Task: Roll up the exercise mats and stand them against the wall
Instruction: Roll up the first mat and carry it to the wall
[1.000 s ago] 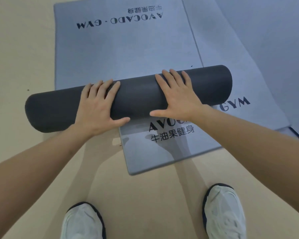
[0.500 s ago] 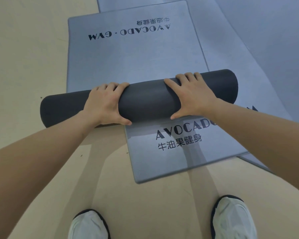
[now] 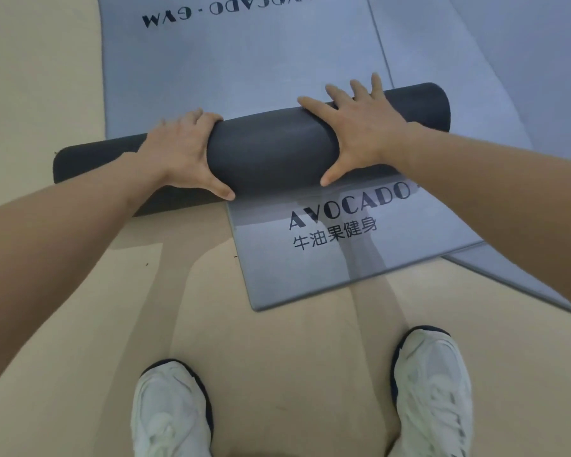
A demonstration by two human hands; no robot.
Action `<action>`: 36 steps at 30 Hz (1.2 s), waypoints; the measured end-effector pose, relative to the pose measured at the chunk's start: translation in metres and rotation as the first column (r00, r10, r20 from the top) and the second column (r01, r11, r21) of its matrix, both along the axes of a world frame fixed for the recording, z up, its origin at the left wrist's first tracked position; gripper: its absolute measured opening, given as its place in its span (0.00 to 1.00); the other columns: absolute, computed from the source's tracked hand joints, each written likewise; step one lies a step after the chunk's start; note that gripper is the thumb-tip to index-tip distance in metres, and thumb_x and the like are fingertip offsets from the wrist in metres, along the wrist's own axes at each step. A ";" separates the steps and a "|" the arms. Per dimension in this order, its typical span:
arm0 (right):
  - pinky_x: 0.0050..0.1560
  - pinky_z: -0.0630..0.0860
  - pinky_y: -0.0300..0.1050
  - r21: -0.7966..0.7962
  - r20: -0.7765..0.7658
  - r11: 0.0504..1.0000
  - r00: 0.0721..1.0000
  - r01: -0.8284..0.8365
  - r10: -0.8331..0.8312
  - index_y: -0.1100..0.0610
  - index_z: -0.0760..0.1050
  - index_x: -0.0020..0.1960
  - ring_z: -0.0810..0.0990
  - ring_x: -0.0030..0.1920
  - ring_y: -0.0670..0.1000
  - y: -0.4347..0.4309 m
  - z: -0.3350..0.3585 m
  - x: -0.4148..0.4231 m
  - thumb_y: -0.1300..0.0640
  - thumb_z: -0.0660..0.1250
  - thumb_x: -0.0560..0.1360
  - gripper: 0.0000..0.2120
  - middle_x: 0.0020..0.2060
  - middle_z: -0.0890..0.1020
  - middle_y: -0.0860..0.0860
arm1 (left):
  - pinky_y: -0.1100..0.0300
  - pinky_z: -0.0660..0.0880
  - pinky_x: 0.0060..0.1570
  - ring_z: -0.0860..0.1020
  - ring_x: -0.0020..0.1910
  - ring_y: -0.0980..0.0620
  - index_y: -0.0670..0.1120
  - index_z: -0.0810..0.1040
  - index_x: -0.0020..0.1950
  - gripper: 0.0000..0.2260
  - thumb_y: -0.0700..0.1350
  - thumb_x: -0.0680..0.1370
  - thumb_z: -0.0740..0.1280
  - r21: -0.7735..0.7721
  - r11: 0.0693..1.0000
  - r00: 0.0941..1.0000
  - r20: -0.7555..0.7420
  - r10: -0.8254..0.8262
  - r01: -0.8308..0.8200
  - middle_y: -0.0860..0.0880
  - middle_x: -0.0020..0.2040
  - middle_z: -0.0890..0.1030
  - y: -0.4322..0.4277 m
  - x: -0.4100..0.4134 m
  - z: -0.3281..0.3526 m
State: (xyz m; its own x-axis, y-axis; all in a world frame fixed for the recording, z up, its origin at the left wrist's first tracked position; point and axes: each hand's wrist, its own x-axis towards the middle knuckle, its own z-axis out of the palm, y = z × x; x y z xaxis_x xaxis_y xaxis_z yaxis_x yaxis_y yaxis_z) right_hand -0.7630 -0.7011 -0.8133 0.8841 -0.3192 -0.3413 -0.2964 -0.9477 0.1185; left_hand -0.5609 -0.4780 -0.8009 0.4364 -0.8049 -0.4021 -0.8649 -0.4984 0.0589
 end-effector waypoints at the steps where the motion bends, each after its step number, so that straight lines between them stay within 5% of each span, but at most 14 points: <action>1: 0.75 0.49 0.76 0.020 -0.008 1.000 1.000 0.007 -0.007 0.41 0.43 0.82 0.63 0.75 0.71 -0.001 0.001 0.003 0.20 0.72 0.56 0.66 0.78 0.64 0.62 | 0.38 0.72 0.66 0.74 0.66 0.35 0.53 0.59 0.78 0.59 0.72 0.55 0.81 0.018 1.000 1.000 -0.016 0.000 0.000 0.45 0.70 0.73 -0.002 0.001 0.001; 5: 0.63 0.71 0.63 0.085 0.058 0.996 0.998 0.004 -0.009 0.42 0.55 0.79 0.75 0.61 0.65 0.001 0.006 0.007 0.24 0.76 0.56 0.59 0.63 0.75 0.61 | 0.42 0.76 0.57 0.78 0.62 0.38 0.60 0.59 0.76 0.55 0.73 0.55 0.80 0.014 1.000 1.000 -0.002 -0.008 0.008 0.48 0.64 0.78 -0.003 0.004 0.003; 11: 0.47 0.71 0.52 0.209 0.010 0.977 0.999 0.039 -0.042 0.42 0.63 0.75 0.79 0.53 0.61 0.017 0.020 -0.008 0.26 0.78 0.57 0.53 0.49 0.77 0.52 | 0.47 0.75 0.55 0.80 0.59 0.41 0.62 0.65 0.71 0.49 0.73 0.56 0.80 0.049 0.999 0.995 -0.094 -0.013 0.018 0.53 0.60 0.81 0.012 -0.003 0.010; 18: 0.44 0.70 0.50 0.375 -0.164 0.925 0.987 0.063 -0.001 0.39 0.64 0.72 0.77 0.46 0.54 0.058 0.025 -0.064 0.25 0.77 0.56 0.50 0.48 0.79 0.45 | 0.48 0.76 0.55 0.80 0.54 0.47 0.66 0.66 0.69 0.50 0.78 0.49 0.73 0.214 0.975 0.944 -0.328 0.019 0.055 0.58 0.56 0.81 0.062 -0.053 0.010; 26: 0.53 0.74 0.52 0.597 -0.398 0.773 0.916 0.214 0.053 0.32 0.66 0.67 0.79 0.53 0.52 0.100 0.013 -0.118 0.25 0.79 0.53 0.47 0.52 0.80 0.39 | 0.51 0.74 0.58 0.78 0.58 0.55 0.71 0.68 0.66 0.45 0.73 0.50 0.78 0.373 0.920 0.798 -0.587 0.133 0.121 0.65 0.58 0.78 0.115 -0.103 -0.004; 32: 0.53 0.72 0.50 0.639 -0.416 0.711 0.909 0.293 0.000 0.32 0.68 0.67 0.78 0.54 0.50 0.103 0.005 -0.127 0.28 0.81 0.54 0.45 0.51 0.79 0.35 | 0.48 0.70 0.69 0.72 0.69 0.54 0.67 0.61 0.78 0.53 0.73 0.55 0.76 0.269 0.960 0.816 -0.569 0.099 0.072 0.63 0.71 0.72 0.130 -0.113 -0.010; 36: 0.58 0.75 0.51 0.682 -0.452 0.643 0.892 0.349 -0.006 0.32 0.71 0.66 0.79 0.58 0.48 0.097 0.002 -0.123 0.33 0.83 0.55 0.42 0.55 0.80 0.35 | 0.46 0.71 0.69 0.72 0.72 0.52 0.57 0.66 0.80 0.42 0.73 0.69 0.66 -0.107 0.994 0.865 -0.500 -0.052 -0.002 0.56 0.75 0.72 0.141 -0.143 -0.007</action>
State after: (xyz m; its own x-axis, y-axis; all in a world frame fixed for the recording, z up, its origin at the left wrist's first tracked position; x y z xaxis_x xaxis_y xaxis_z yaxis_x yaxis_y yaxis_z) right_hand -0.8858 -0.6046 -0.8111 0.5795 0.0512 -0.8133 -0.5614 -0.6983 -0.4440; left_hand -0.7039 -0.3373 -0.8076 0.1773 -0.8605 -0.4776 -0.7171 -0.4453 0.5362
